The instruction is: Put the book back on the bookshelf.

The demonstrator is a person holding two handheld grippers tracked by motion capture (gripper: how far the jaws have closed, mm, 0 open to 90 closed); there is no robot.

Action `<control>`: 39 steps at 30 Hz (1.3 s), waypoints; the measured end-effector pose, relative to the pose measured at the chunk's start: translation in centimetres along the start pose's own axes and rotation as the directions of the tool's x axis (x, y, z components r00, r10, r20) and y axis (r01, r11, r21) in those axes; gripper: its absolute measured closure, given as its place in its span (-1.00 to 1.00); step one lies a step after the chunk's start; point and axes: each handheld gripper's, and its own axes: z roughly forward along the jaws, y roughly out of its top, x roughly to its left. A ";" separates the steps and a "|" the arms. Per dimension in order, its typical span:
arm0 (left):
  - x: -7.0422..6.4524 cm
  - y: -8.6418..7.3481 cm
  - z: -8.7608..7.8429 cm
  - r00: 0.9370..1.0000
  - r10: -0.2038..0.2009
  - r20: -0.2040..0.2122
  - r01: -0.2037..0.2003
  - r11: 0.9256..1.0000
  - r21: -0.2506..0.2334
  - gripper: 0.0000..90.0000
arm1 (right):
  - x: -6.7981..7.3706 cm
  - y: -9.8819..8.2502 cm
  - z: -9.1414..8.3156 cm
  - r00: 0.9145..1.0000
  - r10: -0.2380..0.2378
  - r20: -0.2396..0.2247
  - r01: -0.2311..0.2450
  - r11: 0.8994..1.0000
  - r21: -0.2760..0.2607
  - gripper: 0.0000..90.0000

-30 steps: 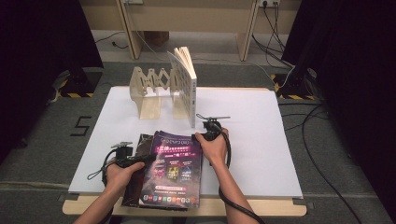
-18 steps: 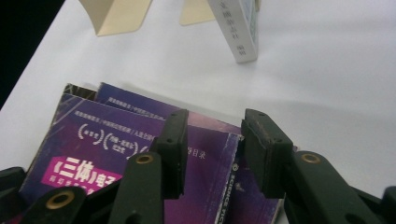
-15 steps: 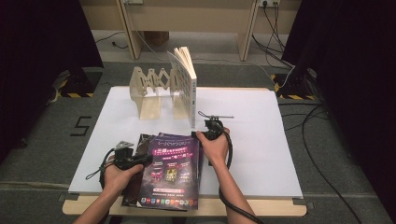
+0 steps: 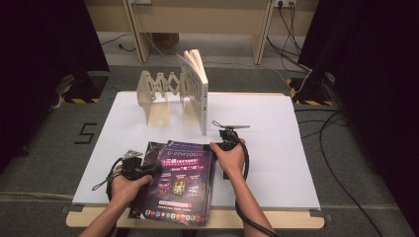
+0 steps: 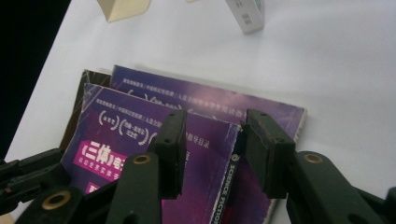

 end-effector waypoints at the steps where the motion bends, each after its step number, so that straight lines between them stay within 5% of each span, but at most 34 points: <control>1: 0.0 0.0 0.0 1.000 0.002 -0.003 -0.002 1.000 -0.001 0.48 | -0.2 -0.1 0.1 1.000 0.003 -0.004 -0.003 1.000 0.004 0.32; 13: -0.1 -0.1 0.0 1.000 0.003 -0.012 -0.004 1.000 -0.004 0.49 | 0.1 -1.3 0.2 0.994 0.060 -0.089 -0.056 0.997 0.049 0.41; 20: 0.0 0.0 0.0 1.000 -0.002 -0.011 0.002 1.000 0.000 0.49 | 1.6 -0.9 -0.1 0.993 -0.001 -0.116 0.011 0.996 0.087 0.67; 24: 0.2 0.0 0.0 1.000 -0.013 -0.002 0.013 1.000 0.001 0.49 | 1.9 -0.5 -0.3 0.992 0.004 -0.127 0.009 0.995 0.099 0.78; 32: 0.5 0.5 -0.8 0.999 -0.039 0.027 0.040 0.999 -0.035 0.43 | 3.1 -0.2 -1.4 0.985 0.017 -0.174 -0.012 0.999 0.030 0.87; 39: 0.1 1.5 -2.1 0.999 -0.031 0.037 0.035 0.995 -0.095 0.23 | 4.9 0.6 -3.2 0.986 -0.049 -0.162 0.037 0.996 -0.078 0.88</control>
